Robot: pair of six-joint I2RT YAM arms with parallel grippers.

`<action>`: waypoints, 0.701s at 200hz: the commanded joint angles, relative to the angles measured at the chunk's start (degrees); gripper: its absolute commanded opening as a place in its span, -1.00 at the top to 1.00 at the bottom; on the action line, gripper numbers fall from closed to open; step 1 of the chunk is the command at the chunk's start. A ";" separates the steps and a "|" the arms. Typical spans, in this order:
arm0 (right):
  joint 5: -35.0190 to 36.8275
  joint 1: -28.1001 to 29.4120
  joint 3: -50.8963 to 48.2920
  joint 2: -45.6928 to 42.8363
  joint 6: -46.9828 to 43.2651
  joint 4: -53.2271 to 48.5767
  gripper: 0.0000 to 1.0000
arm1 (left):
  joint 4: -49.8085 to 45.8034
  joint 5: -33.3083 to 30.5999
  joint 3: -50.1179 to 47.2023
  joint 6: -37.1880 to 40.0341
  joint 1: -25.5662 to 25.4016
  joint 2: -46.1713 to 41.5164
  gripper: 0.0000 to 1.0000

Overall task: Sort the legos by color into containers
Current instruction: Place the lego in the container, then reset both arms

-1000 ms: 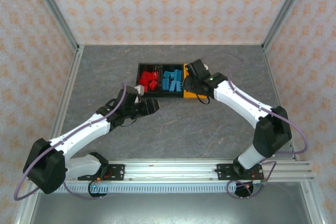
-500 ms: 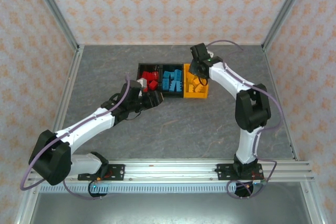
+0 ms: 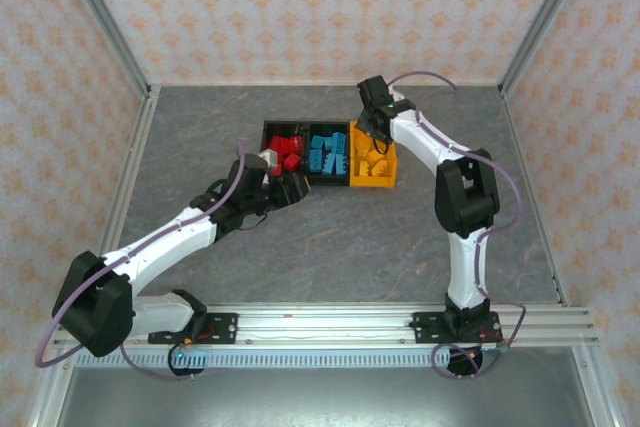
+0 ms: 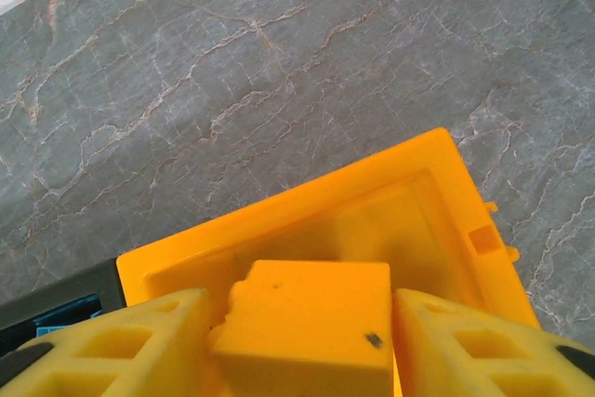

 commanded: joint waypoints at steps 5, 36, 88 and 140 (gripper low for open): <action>1.50 -0.08 2.28 -1.20 0.17 -1.87 -0.15 | 0.72 -1.47 -0.29 -0.21 -0.44 -0.59 -0.40; 0.28 0.15 1.91 -5.08 -1.22 -1.80 -0.18 | -0.20 -3.19 0.53 -0.12 -0.49 -0.97 -0.40; -1.26 0.67 -10.88 -19.91 -4.90 4.84 -0.47 | -5.53 -10.05 4.72 3.56 1.54 -0.99 -0.98; -3.07 0.60 -31.77 -36.54 -11.11 19.81 -0.99 | -7.05 -18.87 11.64 13.31 6.97 1.89 -0.98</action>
